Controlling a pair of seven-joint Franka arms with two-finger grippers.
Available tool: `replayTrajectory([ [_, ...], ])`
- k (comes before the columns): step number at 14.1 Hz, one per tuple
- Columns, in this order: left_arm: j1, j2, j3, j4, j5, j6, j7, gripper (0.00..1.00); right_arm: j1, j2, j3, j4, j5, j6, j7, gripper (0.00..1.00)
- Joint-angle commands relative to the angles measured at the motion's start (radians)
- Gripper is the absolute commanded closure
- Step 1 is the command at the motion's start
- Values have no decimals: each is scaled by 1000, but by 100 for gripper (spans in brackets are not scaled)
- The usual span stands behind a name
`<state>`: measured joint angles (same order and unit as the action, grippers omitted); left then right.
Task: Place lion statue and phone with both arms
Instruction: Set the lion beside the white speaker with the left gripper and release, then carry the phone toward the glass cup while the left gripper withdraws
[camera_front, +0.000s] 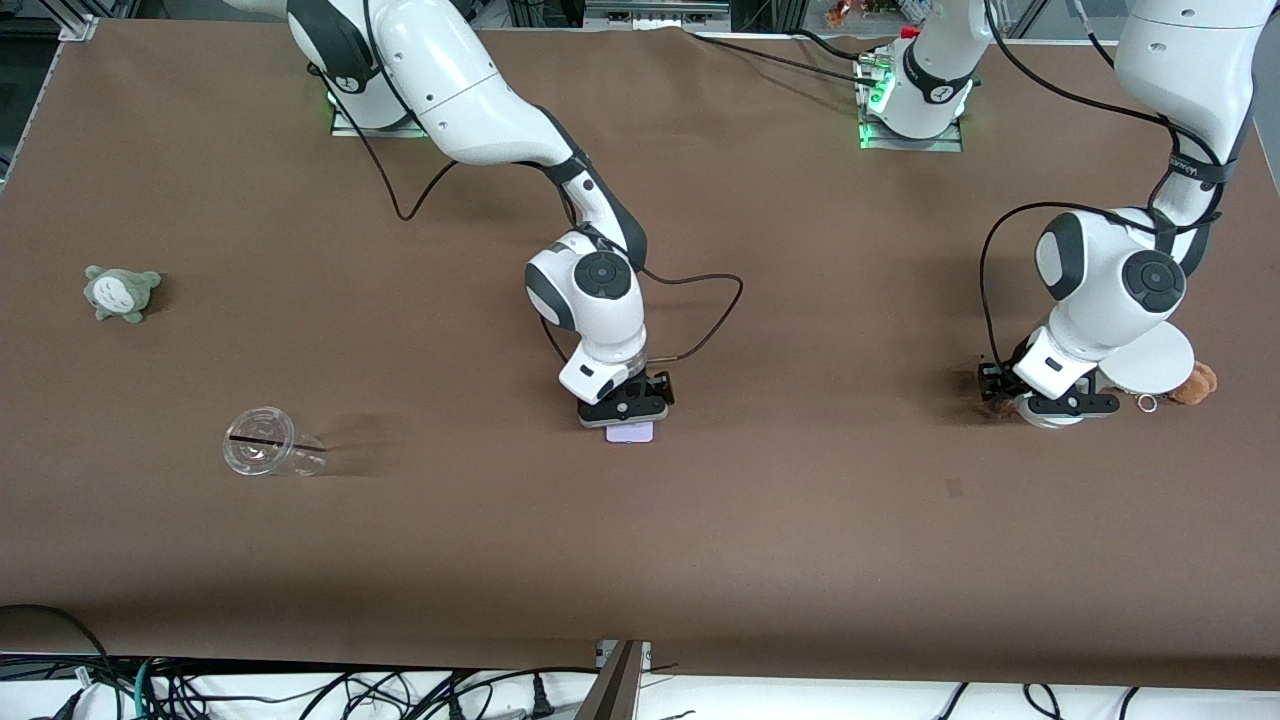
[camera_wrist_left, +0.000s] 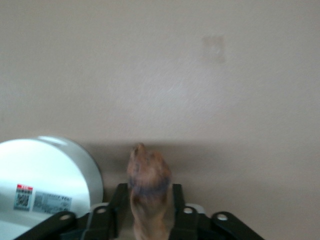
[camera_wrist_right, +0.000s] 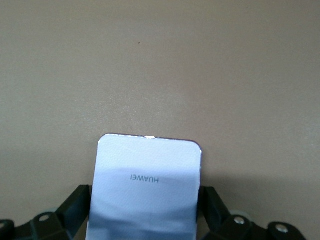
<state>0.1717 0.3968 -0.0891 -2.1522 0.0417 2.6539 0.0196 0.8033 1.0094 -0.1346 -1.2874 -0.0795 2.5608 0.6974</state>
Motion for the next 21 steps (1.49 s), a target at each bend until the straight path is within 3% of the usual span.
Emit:
replayTrajectory([
  [1, 3, -53, -52, 67, 1, -125, -70, 0, 10, 26, -8, 26, -11, 6, 16, 15],
  [3, 0, -61, -76, 176, 1, -295, -119, 0, 1, 21, -10, 26, -13, 6, -5, 41],
  [4, -1, -64, -83, 227, 1, -372, -122, 0, -6, 15, -11, 26, -14, 3, -19, 46],
  [7, -6, -65, -84, 427, 1, -637, -128, 0, -61, -14, -8, 25, 0, -17, -96, 47],
  [11, -5, -62, -84, 700, 1, -966, -125, 0, -168, -81, -2, 5, 21, -143, -304, 47],
  [14, 0, -62, -81, 839, 4, -1055, -125, 0, -257, -167, -4, -85, 98, -183, -493, 47],
  [17, 14, -62, -72, 925, 7, -1152, -125, 0, -340, -215, -5, -182, 162, -180, -624, 46],
  [21, 17, -64, -75, 937, 15, -1233, -127, 0, -381, -227, -8, -239, 179, -183, -636, 45],
])
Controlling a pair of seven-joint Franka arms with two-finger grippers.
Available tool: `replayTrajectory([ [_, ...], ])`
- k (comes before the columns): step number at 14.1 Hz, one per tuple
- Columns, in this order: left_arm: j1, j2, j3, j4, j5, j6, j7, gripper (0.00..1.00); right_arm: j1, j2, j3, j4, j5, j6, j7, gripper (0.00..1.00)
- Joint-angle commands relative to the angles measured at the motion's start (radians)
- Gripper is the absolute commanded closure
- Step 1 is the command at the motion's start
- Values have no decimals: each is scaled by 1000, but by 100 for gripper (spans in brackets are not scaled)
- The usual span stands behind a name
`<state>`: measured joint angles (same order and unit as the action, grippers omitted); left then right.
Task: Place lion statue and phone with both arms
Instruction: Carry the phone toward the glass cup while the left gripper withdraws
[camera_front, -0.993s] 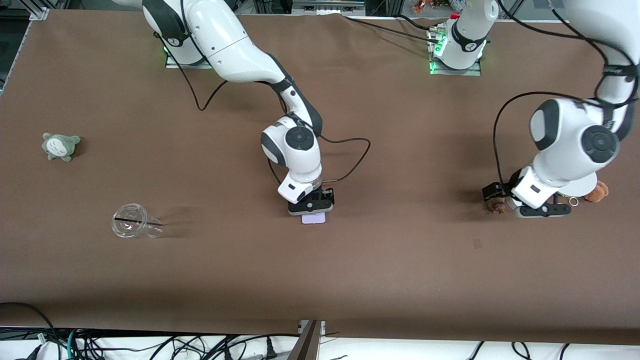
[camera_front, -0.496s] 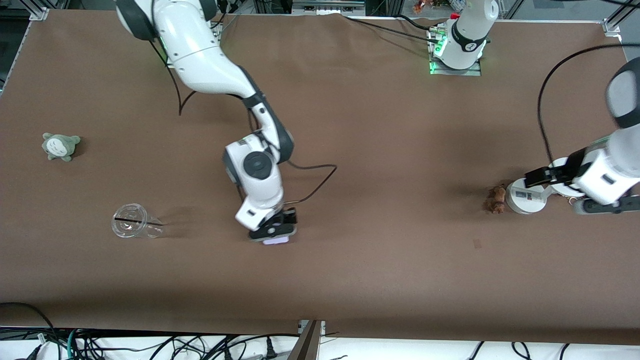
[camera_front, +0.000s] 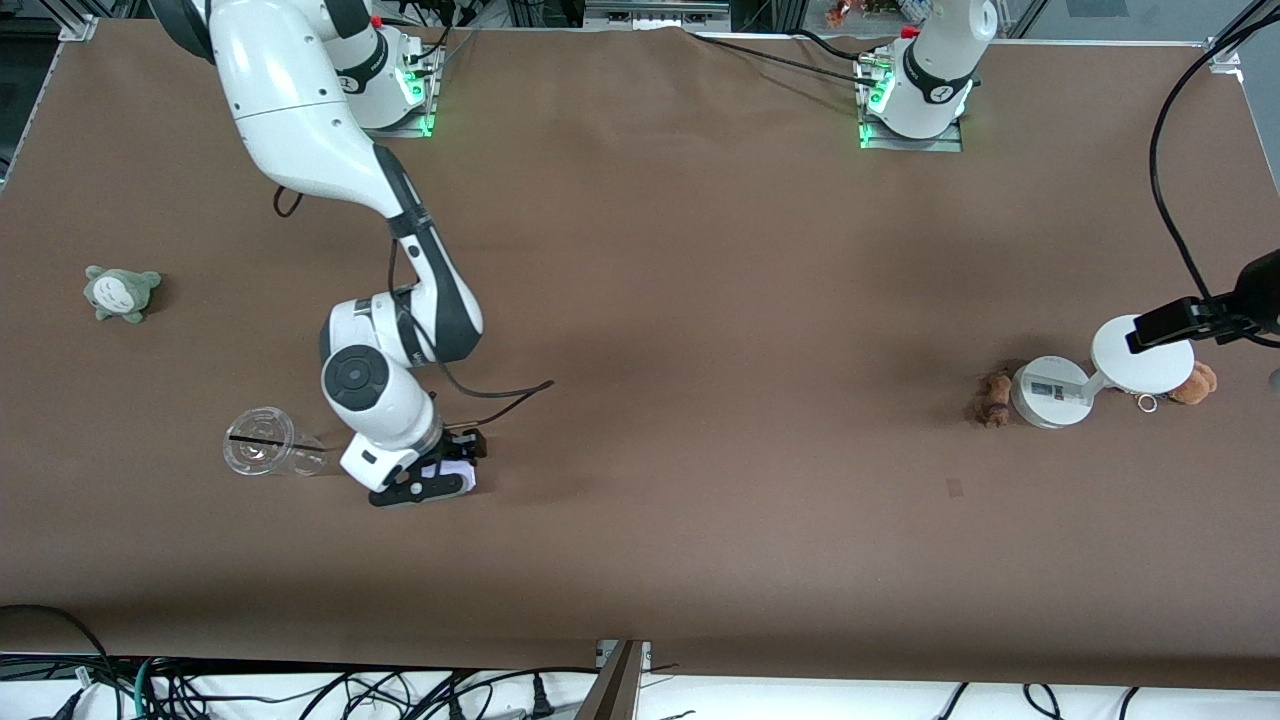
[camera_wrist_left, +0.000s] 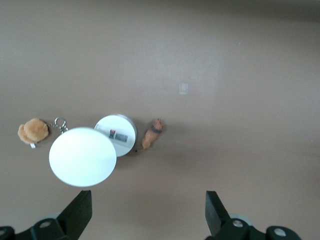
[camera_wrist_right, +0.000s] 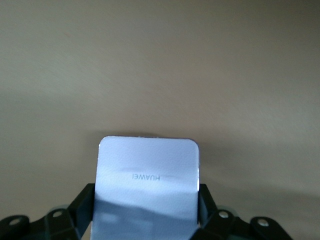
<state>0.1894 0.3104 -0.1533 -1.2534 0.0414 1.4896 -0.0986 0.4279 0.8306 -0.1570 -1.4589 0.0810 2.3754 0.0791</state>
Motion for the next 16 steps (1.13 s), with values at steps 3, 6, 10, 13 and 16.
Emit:
replayTrajectory([
  [3, -2, -75, 7, -21, 5, -80, 3, 0, -55, -48, 14, -93, 19, 4, -45, 45],
  [6, -42, -152, 41, -136, -18, -62, -2, 0, -86, -48, 14, -113, 19, 2, -68, 43],
  [10, -50, -178, 64, -193, -53, -42, -3, 0, -115, -48, 14, -141, 29, 13, -84, 41],
  [13, -45, -162, 66, -179, -58, -43, -4, 0, -121, -60, 13, -137, 88, -1, -85, 1],
  [16, -45, -152, 64, -173, -55, -43, -4, 0, -121, -142, 1, -129, 82, -82, -71, 0],
])
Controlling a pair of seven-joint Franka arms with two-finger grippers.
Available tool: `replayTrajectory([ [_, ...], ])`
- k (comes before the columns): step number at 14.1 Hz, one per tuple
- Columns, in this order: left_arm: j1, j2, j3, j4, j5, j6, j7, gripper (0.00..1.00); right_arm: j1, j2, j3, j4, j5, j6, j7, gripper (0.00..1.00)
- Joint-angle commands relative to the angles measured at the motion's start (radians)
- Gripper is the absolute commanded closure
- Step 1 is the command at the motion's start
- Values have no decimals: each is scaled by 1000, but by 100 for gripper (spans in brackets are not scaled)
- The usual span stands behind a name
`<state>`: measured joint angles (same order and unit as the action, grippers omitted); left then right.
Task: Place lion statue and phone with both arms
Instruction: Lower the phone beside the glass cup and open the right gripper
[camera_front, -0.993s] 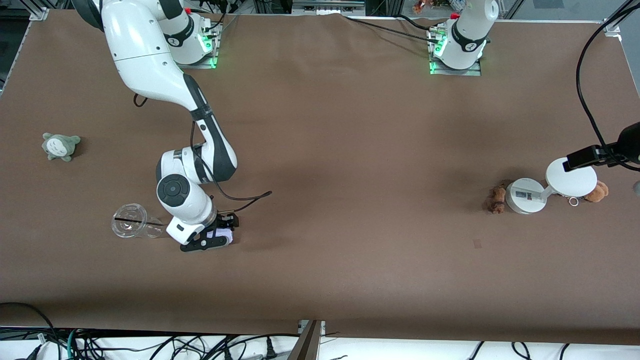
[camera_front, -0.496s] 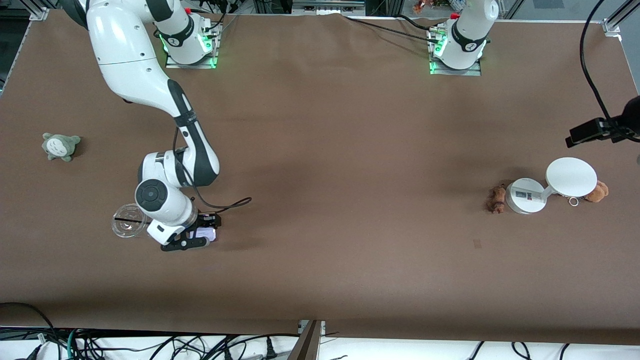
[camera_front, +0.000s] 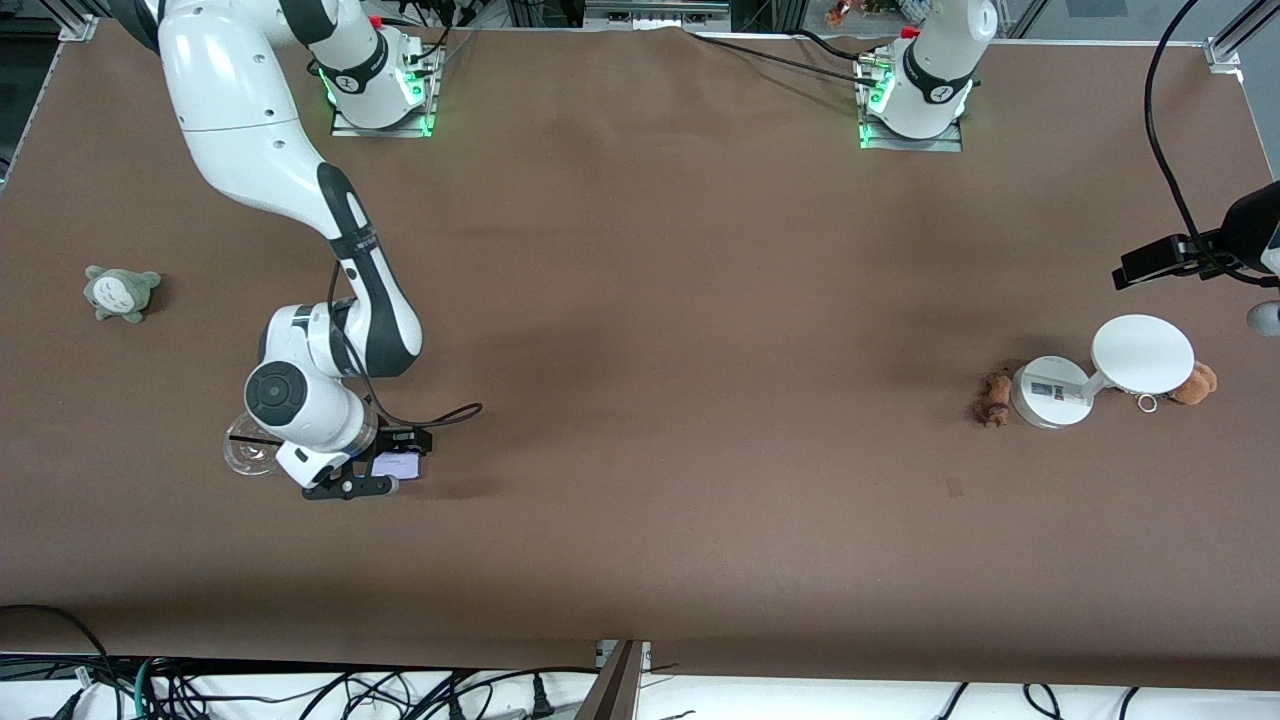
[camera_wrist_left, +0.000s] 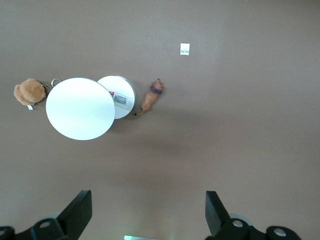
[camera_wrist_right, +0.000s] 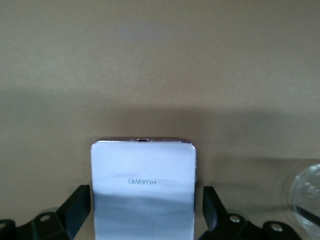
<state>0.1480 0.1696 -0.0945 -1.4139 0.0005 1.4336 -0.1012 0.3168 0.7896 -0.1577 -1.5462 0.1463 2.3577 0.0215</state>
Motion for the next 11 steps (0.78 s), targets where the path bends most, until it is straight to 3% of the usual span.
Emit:
replayTrajectory([
  [1, -5, -12, 7, -11, -13, 13, -2, 0, -10, -128, -38, -38, 10, -83, -24, 0],
  [8, 2, -2, 7, -10, -10, 13, 5, 0, -5, -458, -74, -28, 7, -495, 106, 0],
  [11, -4, -1, 7, -10, -11, 13, 5, 0, -7, -558, -89, -23, 13, -606, 112, 0],
])
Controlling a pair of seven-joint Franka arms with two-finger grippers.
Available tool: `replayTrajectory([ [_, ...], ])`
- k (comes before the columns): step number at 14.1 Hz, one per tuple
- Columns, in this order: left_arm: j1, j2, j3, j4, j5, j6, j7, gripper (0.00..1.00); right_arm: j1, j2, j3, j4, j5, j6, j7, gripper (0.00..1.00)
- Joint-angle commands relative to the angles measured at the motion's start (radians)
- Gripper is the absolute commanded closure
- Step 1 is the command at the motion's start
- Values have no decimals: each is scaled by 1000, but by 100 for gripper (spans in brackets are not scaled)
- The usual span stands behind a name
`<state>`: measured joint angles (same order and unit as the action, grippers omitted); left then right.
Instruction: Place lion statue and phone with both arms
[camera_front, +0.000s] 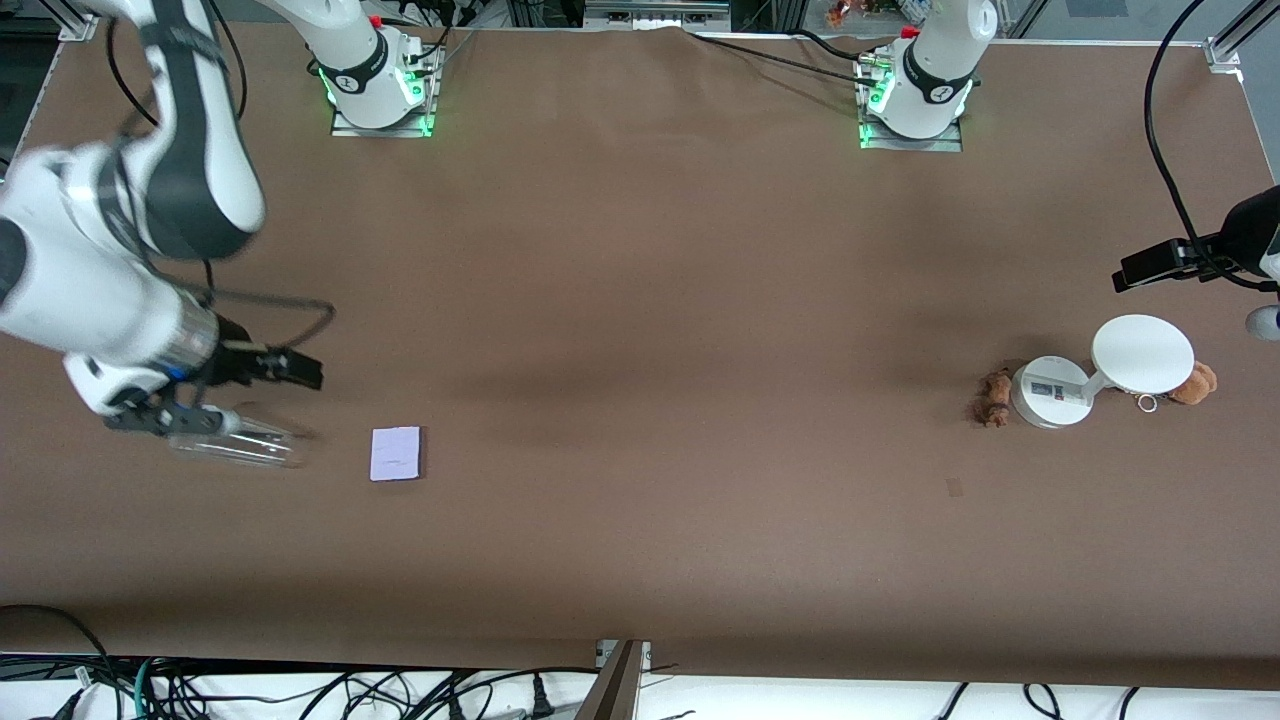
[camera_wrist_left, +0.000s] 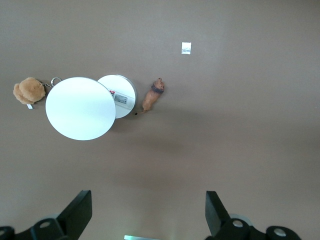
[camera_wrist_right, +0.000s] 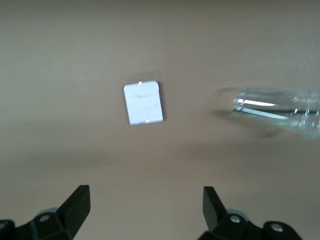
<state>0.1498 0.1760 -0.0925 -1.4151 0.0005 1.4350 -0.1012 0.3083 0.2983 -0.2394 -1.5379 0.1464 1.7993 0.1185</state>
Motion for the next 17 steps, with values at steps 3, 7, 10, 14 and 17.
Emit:
replayTrajectory([
  [3, -6, -7, 5, -7, -13, 10, 6, 0, 2, -137, -15, -31, 9, -122, 15, 0],
  [7, -4, 11, 4, 24, -10, 5, 6, 0, 2, -194, -27, -34, 1, -192, 12, 0],
  [10, -4, 14, 5, 25, -11, 5, 8, 0, 3, -215, -17, -34, -39, -207, 10, 0],
  [14, -3, 14, 4, 25, -11, 4, 8, 0, 11, -222, -14, -34, -71, -210, -3, 0],
  [17, -3, 14, 4, 25, -11, 4, 8, 0, 11, -226, 6, -34, -88, -212, -8, 0],
])
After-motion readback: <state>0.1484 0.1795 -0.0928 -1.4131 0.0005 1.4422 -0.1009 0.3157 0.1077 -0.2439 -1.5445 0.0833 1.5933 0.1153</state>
